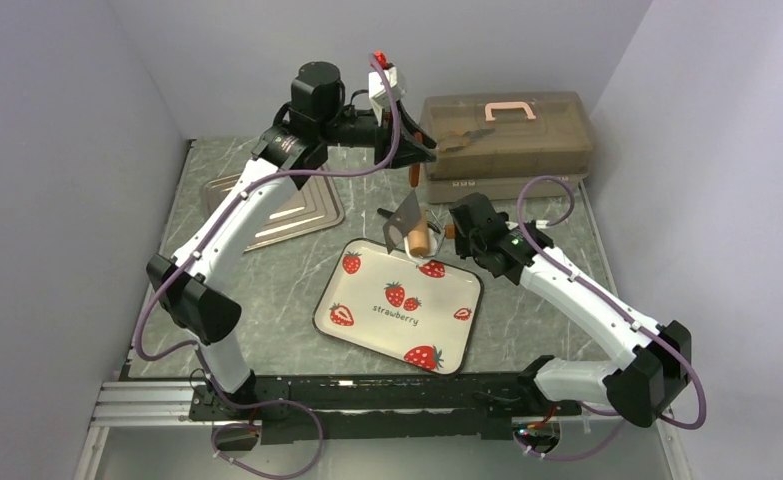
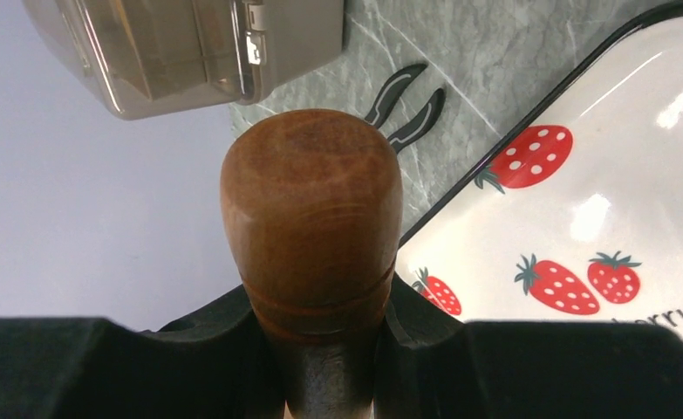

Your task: Roll out the dumpling wrappers from the dough

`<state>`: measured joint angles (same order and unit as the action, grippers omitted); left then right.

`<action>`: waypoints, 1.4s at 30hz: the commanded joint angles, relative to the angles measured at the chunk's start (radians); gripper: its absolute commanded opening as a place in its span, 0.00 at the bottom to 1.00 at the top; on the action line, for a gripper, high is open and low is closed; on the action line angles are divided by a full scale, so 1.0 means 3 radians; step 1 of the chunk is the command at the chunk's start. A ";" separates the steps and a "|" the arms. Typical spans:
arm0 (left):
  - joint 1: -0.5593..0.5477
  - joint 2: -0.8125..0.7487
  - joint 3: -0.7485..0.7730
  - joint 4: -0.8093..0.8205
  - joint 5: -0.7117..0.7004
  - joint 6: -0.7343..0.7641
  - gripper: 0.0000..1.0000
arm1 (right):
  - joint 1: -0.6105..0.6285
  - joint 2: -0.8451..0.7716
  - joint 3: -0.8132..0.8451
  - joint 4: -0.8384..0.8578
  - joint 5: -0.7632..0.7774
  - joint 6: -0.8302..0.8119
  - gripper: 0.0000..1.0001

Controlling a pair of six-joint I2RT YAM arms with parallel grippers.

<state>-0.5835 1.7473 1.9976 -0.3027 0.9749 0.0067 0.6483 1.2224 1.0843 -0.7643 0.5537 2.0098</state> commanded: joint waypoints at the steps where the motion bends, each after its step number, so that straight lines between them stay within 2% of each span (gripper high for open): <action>1: 0.0103 -0.0150 -0.0031 -0.0018 -0.0003 0.0151 0.00 | -0.0013 -0.0156 0.0064 0.0219 0.0193 -0.0332 0.00; 3: 0.0166 -0.0164 0.0020 -0.0217 -0.0025 0.0272 0.00 | -0.0012 -0.0121 0.0141 0.0334 0.0328 -0.1062 0.00; 5: 0.0235 -0.0174 0.0084 -0.0404 -0.0059 0.0366 0.00 | -0.0009 -0.0141 0.0020 0.1014 0.0264 -0.2193 0.00; 7: 0.0325 -0.0198 0.0130 -0.0565 -0.0086 0.0440 0.00 | -0.0007 -0.0248 -0.0235 0.1632 -0.0066 -0.3107 0.00; 11: 0.0528 -0.0271 0.0147 -0.0812 -0.0124 0.0593 0.00 | -0.0047 -0.0546 -0.0850 0.2721 -0.0862 -0.4110 0.00; 13: 0.0569 -0.0297 0.0112 -0.0998 -0.0202 0.0764 0.00 | -0.0091 -0.0590 -0.0998 0.2918 -0.1250 -0.4459 0.00; 16: 0.0651 -0.0368 -0.0248 -0.0967 -0.0214 0.0837 0.00 | -0.0091 -0.0516 -0.1029 0.2858 -0.1547 -0.4881 0.00; 18: 0.0692 -0.0374 -0.0439 -0.0995 -0.0313 0.0943 0.00 | -0.0076 -0.0426 -0.1123 0.3062 -0.1912 -0.5157 0.00; 24: 0.0722 -0.0293 -0.0708 -0.1642 -0.1293 0.1866 0.00 | 0.0062 -0.0108 -0.1309 0.3905 -0.2521 -0.5833 0.00; 28: 0.0728 -0.0276 -0.1136 -0.1864 -0.1601 0.2187 0.00 | 0.0125 0.0099 -0.1272 0.4161 -0.2792 -0.6044 0.00; 38: 0.0733 -0.0040 -0.2014 -0.1556 -0.1662 0.2054 0.00 | 0.0209 0.0196 -0.1310 0.4316 -0.2897 -0.6256 0.00; 42: 0.0733 0.0015 -0.2079 -0.1477 -0.1601 0.2053 0.12 | 0.0271 0.0266 -0.1307 0.4311 -0.2901 -0.6364 0.00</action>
<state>-0.3641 1.7569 1.3727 -0.8135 0.4728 0.6140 0.7101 1.2896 0.6830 0.4255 -0.2916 0.1520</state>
